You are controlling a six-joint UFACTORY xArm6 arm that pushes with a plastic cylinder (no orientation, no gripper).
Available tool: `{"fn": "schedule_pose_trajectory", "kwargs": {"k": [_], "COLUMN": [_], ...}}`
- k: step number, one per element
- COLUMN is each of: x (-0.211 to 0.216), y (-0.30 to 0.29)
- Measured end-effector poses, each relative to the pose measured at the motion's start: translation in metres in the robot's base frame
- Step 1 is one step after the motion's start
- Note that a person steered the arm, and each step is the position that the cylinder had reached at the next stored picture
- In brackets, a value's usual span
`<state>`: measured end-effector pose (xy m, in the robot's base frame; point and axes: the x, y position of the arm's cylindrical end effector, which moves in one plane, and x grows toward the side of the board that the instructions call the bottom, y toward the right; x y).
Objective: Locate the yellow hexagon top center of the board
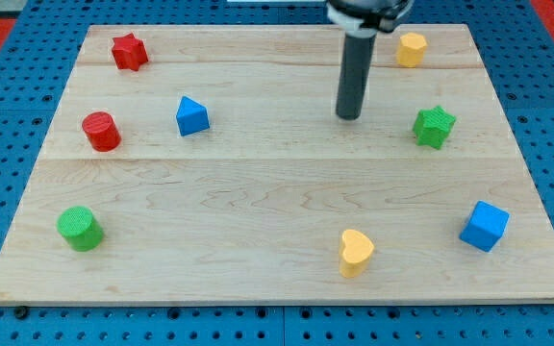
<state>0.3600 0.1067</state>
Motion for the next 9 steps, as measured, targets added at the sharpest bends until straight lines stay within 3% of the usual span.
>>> {"fn": "schedule_pose_trajectory", "kwargs": {"k": [1, 2, 3, 5, 6, 7, 8, 9], "x": [0.001, -0.024, -0.06, -0.102, -0.107, -0.119, -0.136, -0.136], "y": [0.089, 0.149, 0.152, 0.119, 0.049, 0.022, 0.056, 0.007]}}
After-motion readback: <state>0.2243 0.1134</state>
